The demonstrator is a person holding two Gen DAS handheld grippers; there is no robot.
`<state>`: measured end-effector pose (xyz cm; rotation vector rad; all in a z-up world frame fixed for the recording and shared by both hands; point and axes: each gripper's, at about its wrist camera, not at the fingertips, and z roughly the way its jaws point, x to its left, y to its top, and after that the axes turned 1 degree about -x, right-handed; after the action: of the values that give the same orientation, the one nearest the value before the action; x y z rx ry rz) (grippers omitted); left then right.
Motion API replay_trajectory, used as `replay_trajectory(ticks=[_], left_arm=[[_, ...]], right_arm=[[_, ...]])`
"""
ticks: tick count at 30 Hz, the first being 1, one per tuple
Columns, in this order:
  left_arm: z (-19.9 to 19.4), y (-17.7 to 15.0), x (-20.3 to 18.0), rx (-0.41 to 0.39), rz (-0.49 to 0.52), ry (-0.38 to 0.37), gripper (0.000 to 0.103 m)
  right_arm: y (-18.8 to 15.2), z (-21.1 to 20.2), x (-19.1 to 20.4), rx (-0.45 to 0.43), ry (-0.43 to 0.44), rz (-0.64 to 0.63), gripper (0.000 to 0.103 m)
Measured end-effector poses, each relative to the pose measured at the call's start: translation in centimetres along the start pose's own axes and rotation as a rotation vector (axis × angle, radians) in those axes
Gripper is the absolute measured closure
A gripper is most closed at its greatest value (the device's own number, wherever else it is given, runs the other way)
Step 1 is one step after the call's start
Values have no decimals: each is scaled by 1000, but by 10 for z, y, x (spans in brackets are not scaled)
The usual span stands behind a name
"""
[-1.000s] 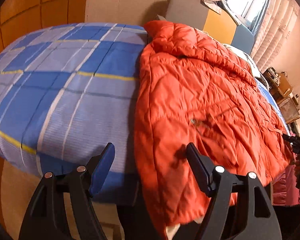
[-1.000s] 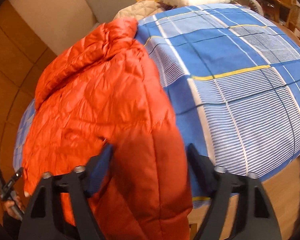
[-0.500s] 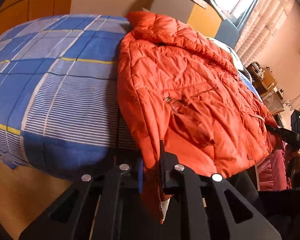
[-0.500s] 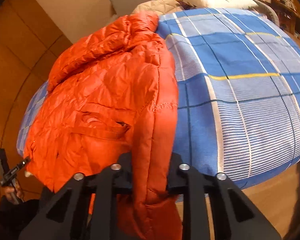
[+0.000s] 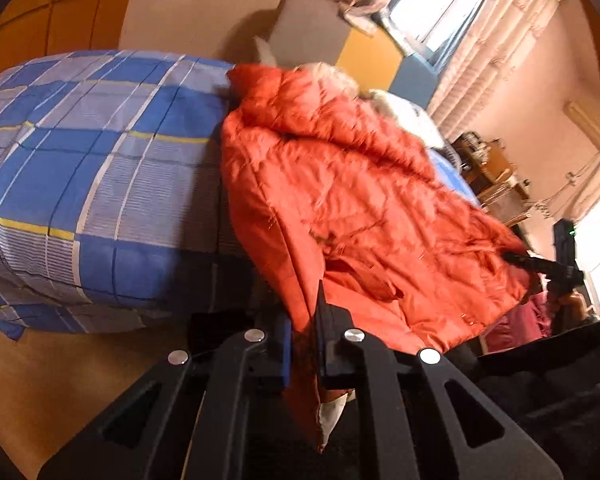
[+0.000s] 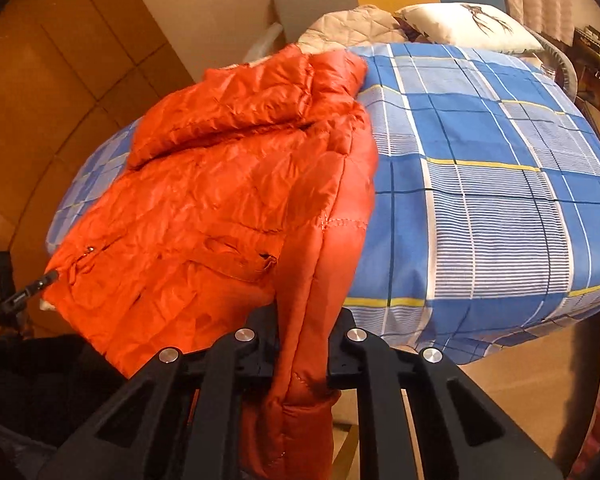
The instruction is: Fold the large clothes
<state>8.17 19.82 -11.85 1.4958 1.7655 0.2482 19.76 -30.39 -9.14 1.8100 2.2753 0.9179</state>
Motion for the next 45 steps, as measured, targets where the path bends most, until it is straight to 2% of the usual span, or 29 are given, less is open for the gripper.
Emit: replay_trajectory(ticks=[5,8,16,24,32,35,37,39,42,43,44,45], left_arm=[[-19,23,0,-85,-3,-68,95],[-20,45,-3,-129,16,-102,95],[6,117,-7,-205,51,-122,95],[52,177,9,-226,-21,-114,95],[119,232,35,-165,-124,-51,95],[144,247,50,-141,-182,-9,94],[158,254,57,-125,-209,19,89],[166,260,61,-109,-233,24,85],[169,265,57,-114,-222,24,71],[167,265,56,-118,-221,13,62],[164,265,57,-128,-225,5,46],[159,264,58,-150,-231,11,38]], right_arm=[[19,-16,7,-75,24,-2,91],[43,-20,12,-116,39,-17,91],[106,-1,13,-163,46,-13,92],[165,39,-4,-188,59,101,92],[224,101,-20,-136,38,183,91],[239,118,-30,-112,40,228,82],[244,123,-39,-120,77,273,67],[246,123,-46,-140,119,325,37],[243,116,-51,-193,159,362,27],[240,114,-53,-208,174,373,24],[237,112,-54,-223,181,385,20],[234,110,-55,-237,188,394,19]])
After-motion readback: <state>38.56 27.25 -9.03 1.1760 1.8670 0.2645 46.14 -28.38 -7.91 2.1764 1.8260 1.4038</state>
